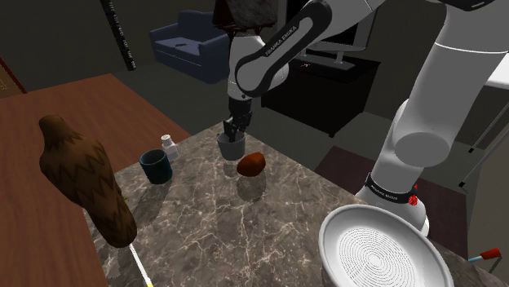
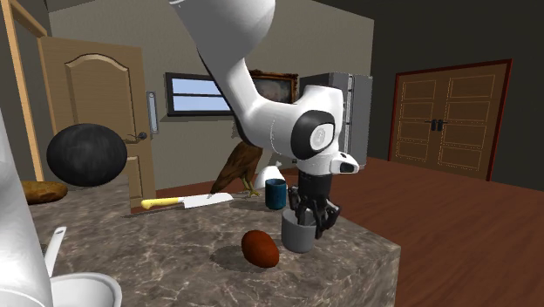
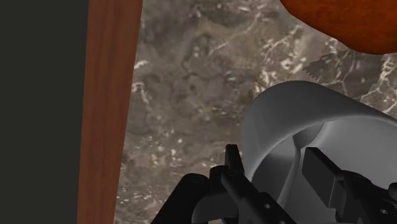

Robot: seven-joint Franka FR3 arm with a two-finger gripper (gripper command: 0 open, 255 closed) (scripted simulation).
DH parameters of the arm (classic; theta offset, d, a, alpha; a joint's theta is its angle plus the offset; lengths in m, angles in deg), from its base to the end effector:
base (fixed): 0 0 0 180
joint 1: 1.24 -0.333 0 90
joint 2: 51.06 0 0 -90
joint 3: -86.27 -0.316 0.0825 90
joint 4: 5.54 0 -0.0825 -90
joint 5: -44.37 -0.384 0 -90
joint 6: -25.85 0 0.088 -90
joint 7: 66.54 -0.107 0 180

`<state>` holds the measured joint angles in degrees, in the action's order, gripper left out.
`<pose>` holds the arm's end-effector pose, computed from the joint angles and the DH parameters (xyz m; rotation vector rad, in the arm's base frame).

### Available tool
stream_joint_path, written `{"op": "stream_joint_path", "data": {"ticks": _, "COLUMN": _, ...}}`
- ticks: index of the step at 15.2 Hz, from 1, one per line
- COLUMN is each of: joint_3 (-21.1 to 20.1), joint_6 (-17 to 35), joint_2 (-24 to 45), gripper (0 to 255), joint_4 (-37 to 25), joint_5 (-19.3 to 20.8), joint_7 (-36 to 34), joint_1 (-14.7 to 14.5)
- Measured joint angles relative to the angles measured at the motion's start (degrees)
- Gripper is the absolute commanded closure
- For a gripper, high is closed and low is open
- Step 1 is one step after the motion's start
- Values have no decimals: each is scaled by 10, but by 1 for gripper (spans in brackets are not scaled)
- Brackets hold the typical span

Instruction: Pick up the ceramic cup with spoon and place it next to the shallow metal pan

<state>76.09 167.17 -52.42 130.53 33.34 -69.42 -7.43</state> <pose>0.4852 0.1422 0.3430 -2.9933 -0.1379 -0.1388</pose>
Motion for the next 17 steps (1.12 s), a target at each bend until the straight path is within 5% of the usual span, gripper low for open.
{"op": "stream_joint_path", "data": {"ticks": 17, "joint_3": 8, "joint_6": -133, "joint_2": -66, "gripper": 255, "joint_4": -54, "joint_5": 8, "joint_7": -12, "joint_1": 7}}
